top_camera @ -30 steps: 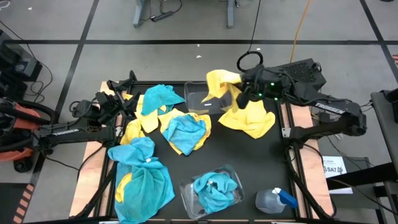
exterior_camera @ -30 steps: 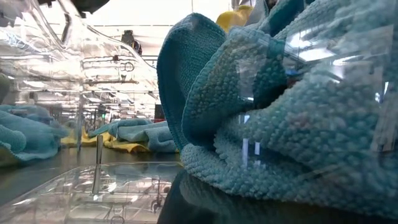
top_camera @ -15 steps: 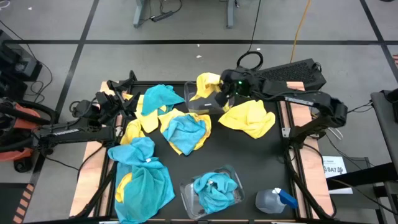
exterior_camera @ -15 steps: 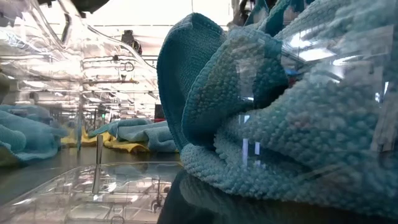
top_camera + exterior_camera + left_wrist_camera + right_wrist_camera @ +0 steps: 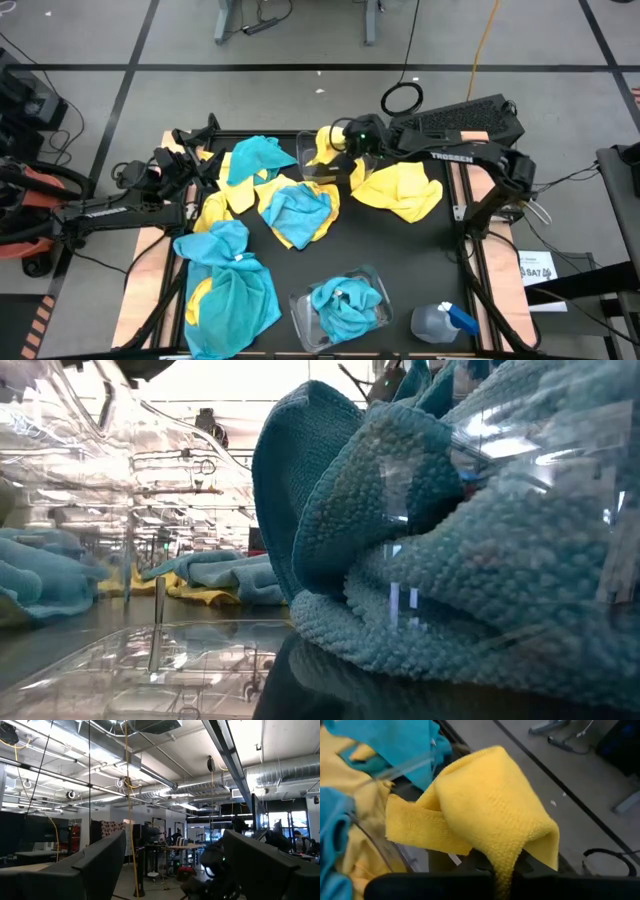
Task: Sort microfiber towel by color & place in baskets
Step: Put the yellow towel into the top transparent bin
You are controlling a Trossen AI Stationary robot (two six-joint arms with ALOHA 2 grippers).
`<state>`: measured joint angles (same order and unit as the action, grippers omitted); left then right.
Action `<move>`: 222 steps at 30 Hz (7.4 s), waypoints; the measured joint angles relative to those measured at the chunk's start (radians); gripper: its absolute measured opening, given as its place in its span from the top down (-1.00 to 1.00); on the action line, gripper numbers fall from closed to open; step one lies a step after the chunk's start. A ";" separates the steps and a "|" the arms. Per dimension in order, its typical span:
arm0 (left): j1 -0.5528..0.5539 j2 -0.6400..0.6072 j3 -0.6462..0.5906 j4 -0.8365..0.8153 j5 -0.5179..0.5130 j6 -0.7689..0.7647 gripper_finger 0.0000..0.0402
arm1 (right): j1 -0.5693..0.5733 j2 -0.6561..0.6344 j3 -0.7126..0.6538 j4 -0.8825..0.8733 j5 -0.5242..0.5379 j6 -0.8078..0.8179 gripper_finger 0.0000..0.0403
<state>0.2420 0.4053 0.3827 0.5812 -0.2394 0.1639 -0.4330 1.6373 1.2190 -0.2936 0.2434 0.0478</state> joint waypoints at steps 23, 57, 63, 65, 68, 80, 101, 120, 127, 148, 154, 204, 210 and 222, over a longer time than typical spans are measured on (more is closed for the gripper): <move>0.000 0.000 0.000 0.000 0.000 0.000 -0.67 | -0.011 0.177 0.000 -0.069 -0.070 0.028 0.96; 0.000 0.000 0.000 0.000 0.000 0.000 -0.67 | 0.074 -0.220 0.000 -0.180 -0.061 0.015 0.14; 0.000 0.000 0.000 0.000 0.000 0.000 -0.67 | 0.113 -0.316 0.001 -0.272 -0.061 0.019 0.14; 0.000 0.000 0.000 0.000 0.000 0.000 -0.67 | 0.126 -0.345 0.001 -0.324 -0.061 0.030 0.14; 0.000 0.000 0.000 0.000 0.000 0.000 -0.67 | 0.143 -0.383 0.001 -0.398 -0.061 0.051 0.14; 0.000 0.000 0.000 0.000 0.000 0.000 -0.67 | 0.214 -0.466 0.001 -0.750 -0.062 0.124 0.14; 0.000 0.000 0.000 0.000 0.000 0.000 -0.67 | 0.288 -0.470 -0.120 -0.954 -0.062 0.200 0.14; 0.000 0.000 0.000 0.000 0.000 0.000 -0.67 | 0.181 -0.434 -0.482 -0.593 -0.061 0.232 0.14; 0.000 0.000 0.000 0.000 0.000 0.000 -0.67 | 0.128 -0.367 -0.508 -0.482 -0.061 0.233 0.14; 0.000 0.000 0.000 0.000 0.000 0.000 -0.67 | 0.000 -0.189 -0.610 -0.253 -0.172 0.176 0.51; 0.000 0.000 0.000 0.000 0.000 0.000 -0.67 | 0.000 -0.221 -0.613 -0.244 -0.195 0.170 0.94; 0.000 0.000 0.000 0.000 0.000 0.000 -0.67 | 0.209 -0.409 0.134 -0.166 -0.152 -0.092 1.00; 0.000 0.000 0.000 0.000 0.000 0.000 -0.67 | 0.187 -0.316 0.174 -0.080 -0.174 -0.153 1.00; 0.000 0.000 0.000 0.000 0.000 0.000 -0.67 | 0.080 -0.177 0.203 0.073 -0.222 -0.143 1.00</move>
<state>0.2420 0.4053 0.3824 0.5815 -0.2394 0.1642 -0.3534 1.4603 1.4216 -0.2203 0.0212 -0.0955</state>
